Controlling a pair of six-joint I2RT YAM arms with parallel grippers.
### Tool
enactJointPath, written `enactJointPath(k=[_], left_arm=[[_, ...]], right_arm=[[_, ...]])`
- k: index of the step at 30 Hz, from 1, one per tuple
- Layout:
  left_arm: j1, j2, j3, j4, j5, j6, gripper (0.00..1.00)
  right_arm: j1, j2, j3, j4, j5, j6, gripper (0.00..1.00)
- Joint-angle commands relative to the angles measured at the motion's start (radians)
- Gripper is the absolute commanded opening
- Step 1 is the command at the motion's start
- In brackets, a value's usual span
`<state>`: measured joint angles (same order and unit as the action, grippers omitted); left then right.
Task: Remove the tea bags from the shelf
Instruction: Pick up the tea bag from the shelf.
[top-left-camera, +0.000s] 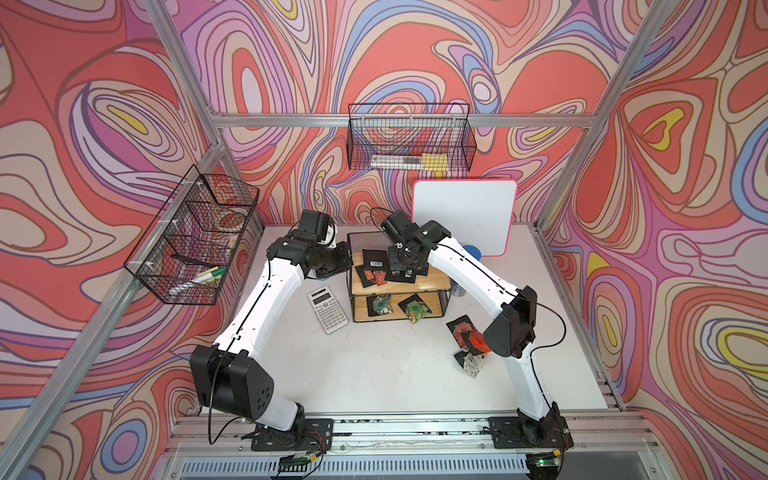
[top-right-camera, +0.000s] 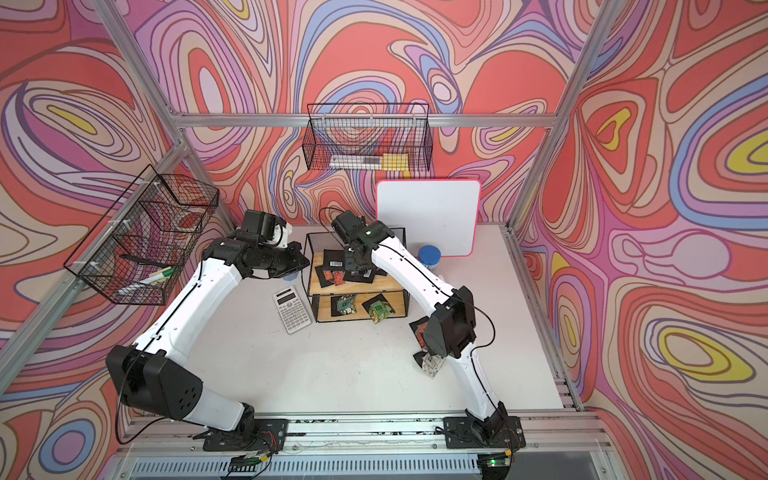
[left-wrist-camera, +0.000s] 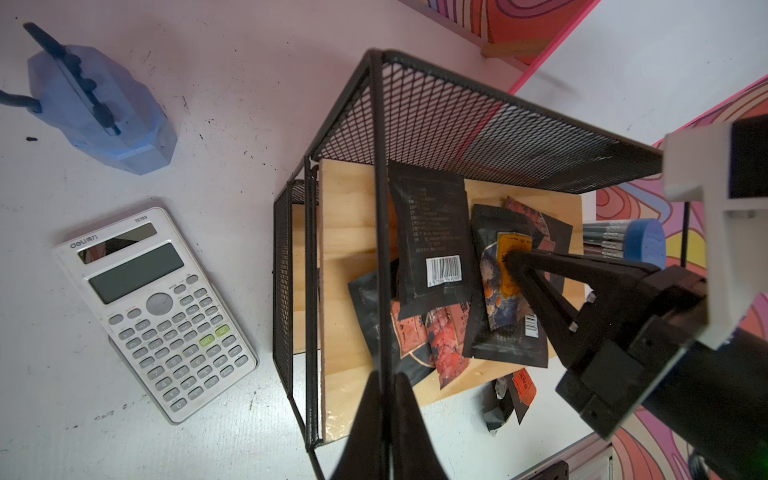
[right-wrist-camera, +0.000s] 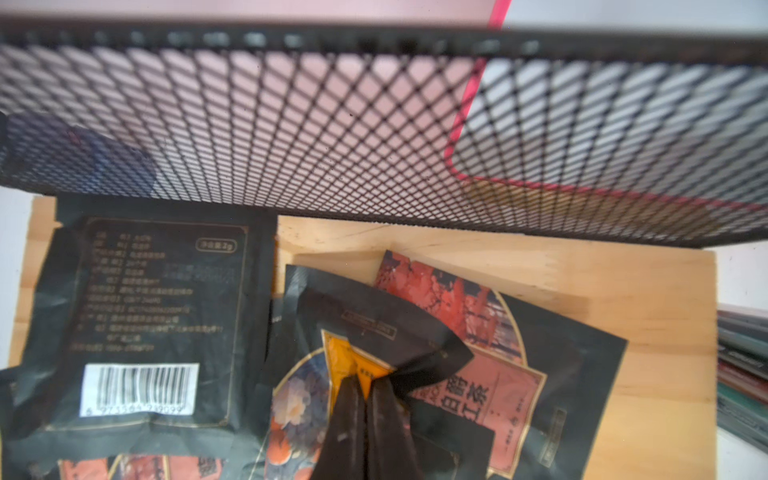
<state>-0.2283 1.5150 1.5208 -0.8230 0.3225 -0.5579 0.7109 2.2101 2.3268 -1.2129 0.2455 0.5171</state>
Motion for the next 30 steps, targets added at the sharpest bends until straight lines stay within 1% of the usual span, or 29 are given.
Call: enactJointPath(k=[1,8,14,17,21,27,30], left_arm=[[0.004,0.009,0.010,0.018,0.007,-0.015,0.00],[0.004,0.010,0.012,0.018,0.006,-0.016,0.00],[0.004,0.011,0.012,0.016,0.007,-0.017,0.00],[0.004,0.012,0.015,0.016,0.007,-0.018,0.00],[0.004,0.012,0.017,0.015,0.005,-0.016,0.00],[0.004,0.013,0.018,0.013,0.002,-0.015,0.00],[0.004,0.013,0.021,0.014,0.002,-0.015,0.00]], right_arm=[[0.002,0.036,0.049,-0.045,0.009,-0.003,0.00],[0.001,0.021,0.154,-0.041,0.025,-0.009,0.00],[0.002,-0.054,0.130,0.010,0.015,0.001,0.00],[0.002,-0.135,0.043,0.076,0.015,0.025,0.00],[0.002,-0.276,-0.110,0.163,0.068,0.057,0.00],[0.001,-0.461,-0.300,0.214,0.200,0.111,0.00],[0.000,-0.542,-0.393,0.210,0.276,0.167,0.00]])
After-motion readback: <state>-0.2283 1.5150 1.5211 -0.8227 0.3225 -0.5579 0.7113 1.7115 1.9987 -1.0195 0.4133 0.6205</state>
